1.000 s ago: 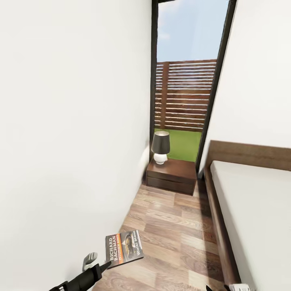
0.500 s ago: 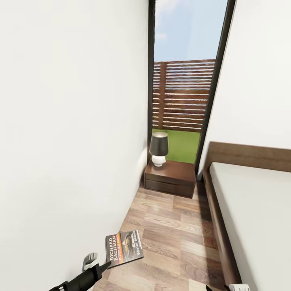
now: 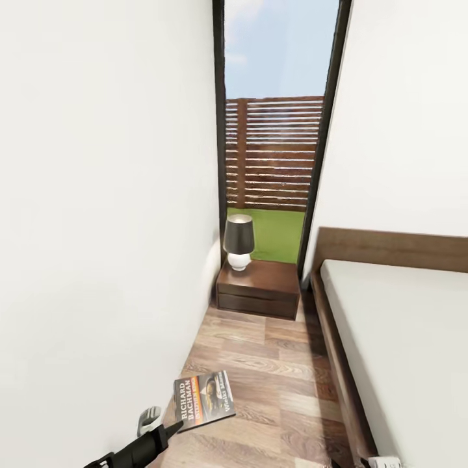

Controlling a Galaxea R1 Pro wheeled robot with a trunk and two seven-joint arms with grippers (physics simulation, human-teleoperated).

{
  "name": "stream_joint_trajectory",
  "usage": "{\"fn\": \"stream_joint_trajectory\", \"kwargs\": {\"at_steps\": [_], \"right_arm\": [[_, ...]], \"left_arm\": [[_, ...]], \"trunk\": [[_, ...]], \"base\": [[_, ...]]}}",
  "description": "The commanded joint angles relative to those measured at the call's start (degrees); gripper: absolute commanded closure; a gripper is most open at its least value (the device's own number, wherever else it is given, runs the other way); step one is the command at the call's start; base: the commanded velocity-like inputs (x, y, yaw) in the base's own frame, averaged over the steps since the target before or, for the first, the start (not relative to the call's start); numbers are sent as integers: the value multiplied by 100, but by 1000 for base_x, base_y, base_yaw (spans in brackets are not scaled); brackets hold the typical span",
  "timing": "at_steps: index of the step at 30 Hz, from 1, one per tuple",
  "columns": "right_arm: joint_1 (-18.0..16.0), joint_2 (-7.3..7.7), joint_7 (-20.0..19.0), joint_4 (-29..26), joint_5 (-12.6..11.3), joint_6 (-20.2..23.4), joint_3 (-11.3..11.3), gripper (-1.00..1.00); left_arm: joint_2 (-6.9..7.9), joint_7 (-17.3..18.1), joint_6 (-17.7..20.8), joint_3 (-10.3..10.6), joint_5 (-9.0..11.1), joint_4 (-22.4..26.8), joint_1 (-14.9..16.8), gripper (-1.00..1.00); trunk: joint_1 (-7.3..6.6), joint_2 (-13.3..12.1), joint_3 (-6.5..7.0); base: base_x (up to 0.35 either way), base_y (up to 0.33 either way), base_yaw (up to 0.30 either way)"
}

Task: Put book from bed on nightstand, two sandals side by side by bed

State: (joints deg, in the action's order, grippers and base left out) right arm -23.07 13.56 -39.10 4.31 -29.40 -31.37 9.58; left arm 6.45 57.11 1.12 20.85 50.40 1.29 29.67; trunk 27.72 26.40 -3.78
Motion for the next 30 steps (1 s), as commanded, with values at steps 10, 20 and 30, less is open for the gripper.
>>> {"fn": "stream_joint_trajectory", "kwargs": {"at_steps": [10,20,30], "right_arm": [[-13,-1,-37,26,-63,-27,47,-100],[-13,-2,-25,26,-66,-27,49,-100],[-13,-2,-39,26,-61,-27,46,-100]], "left_arm": [[6,19,9,16,66,3,4,100],[6,19,2,15,67,3,4,100],[6,19,2,15,67,3,4,100]], "trunk": [[3,12,-12],[3,12,-12],[3,12,-12]], "base": [[2,0,-240],[215,0,-7],[331,0,-117]]}}
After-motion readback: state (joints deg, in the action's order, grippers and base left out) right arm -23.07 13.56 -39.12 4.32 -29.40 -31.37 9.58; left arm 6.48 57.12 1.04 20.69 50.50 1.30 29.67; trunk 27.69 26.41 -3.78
